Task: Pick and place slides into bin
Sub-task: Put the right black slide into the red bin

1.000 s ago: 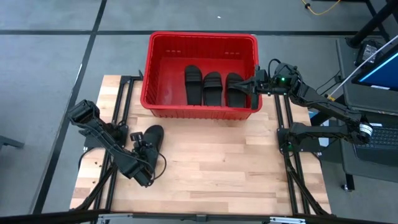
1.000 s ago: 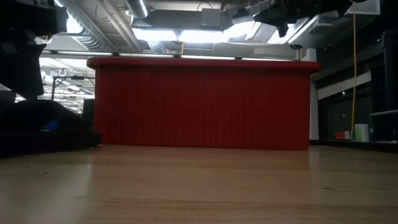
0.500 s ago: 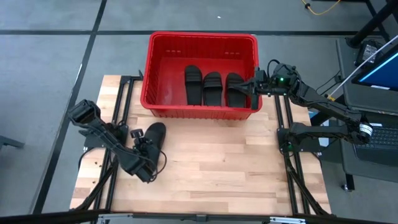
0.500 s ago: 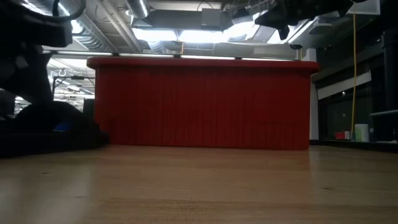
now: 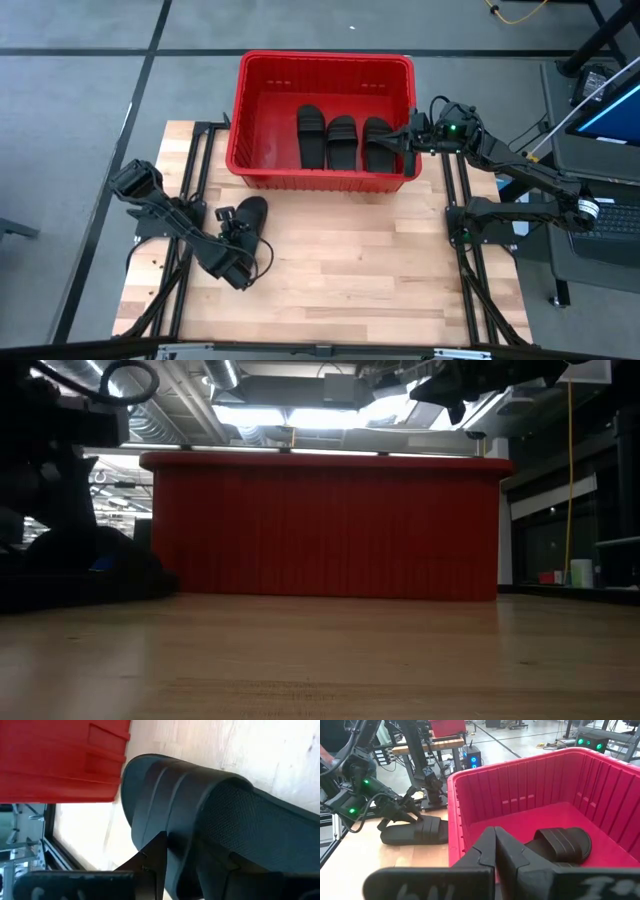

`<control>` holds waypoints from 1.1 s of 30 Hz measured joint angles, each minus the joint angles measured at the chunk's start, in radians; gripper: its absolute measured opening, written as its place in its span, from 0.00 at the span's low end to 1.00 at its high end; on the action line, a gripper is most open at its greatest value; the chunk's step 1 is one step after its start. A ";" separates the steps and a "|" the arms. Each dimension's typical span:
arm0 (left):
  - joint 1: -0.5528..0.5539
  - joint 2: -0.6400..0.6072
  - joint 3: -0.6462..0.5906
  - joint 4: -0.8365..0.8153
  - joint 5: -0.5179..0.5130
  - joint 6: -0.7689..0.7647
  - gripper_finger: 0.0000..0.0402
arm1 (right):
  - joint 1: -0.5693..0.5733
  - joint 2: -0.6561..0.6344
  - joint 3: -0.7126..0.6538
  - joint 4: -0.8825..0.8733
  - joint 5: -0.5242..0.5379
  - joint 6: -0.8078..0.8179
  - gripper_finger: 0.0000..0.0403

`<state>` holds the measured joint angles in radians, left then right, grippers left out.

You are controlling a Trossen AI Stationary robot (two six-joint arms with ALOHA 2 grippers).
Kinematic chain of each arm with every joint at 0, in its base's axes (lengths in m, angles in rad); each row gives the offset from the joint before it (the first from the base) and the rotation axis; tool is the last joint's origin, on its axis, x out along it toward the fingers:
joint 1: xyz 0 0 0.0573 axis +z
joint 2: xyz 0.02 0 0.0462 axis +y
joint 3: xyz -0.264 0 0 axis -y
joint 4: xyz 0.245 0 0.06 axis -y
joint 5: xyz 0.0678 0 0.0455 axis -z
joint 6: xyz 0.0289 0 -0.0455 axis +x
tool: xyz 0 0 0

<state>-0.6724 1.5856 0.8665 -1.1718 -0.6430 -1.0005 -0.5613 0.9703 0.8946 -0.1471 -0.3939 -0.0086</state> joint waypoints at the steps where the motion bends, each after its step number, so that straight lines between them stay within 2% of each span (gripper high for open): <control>1: 0.000 0.000 -0.010 0.012 -0.002 0.001 0.21 | 0.000 0.000 0.000 0.000 0.000 0.000 0.01; 7: 0.009 0.000 -0.030 0.020 -0.022 -0.018 0.19 | 0.000 0.000 0.000 -0.004 0.000 0.003 0.01; 14: 0.029 0.000 -0.029 0.019 -0.018 0.037 0.04 | 0.000 0.000 0.000 -0.006 0.000 0.004 0.01; 18: 0.029 0.000 -0.010 0.014 -0.008 0.040 0.03 | 0.000 0.000 0.000 -0.006 0.000 0.004 0.01; 25: 0.024 0.000 0.089 -0.078 0.073 0.021 0.02 | 0.000 0.000 0.000 -0.005 0.000 0.003 0.01; 33: -0.007 0.000 0.253 -0.212 0.046 -0.011 0.02 | 0.000 0.000 0.000 -0.021 0.000 -0.022 0.01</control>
<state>-0.6789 1.5856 1.1197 -1.3842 -0.5970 -1.0113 -0.5616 0.9703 0.8944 -0.1679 -0.3936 -0.0307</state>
